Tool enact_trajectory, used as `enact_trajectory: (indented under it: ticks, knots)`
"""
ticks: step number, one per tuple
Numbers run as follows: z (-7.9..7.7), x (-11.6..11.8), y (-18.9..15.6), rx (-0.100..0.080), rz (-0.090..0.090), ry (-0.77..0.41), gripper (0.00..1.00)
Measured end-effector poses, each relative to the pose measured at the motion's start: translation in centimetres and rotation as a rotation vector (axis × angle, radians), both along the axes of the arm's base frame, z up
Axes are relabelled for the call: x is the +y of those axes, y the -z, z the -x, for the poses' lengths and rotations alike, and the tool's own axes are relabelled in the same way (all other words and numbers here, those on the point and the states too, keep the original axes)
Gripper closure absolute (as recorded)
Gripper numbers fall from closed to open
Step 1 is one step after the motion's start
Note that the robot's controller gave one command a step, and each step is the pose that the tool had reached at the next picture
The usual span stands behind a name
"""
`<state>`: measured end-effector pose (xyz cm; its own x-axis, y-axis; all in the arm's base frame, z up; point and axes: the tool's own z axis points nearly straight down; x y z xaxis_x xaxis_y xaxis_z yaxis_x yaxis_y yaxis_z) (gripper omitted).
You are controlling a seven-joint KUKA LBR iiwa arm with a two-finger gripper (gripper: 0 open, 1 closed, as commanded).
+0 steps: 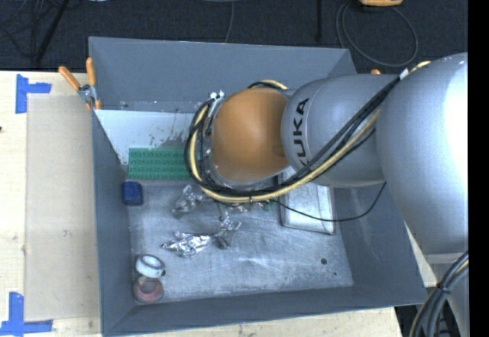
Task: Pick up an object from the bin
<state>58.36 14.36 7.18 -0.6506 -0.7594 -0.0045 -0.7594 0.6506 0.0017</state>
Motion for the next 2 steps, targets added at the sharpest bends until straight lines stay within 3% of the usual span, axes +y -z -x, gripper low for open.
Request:
enact_trajectory:
  ticks: [1,2]
  knots:
    - [4.7,4.0,-5.3,0.001,0.001,0.129,0.0]
    - [4.2,-0.1,-0.3,0.005,0.006,0.075,0.0]
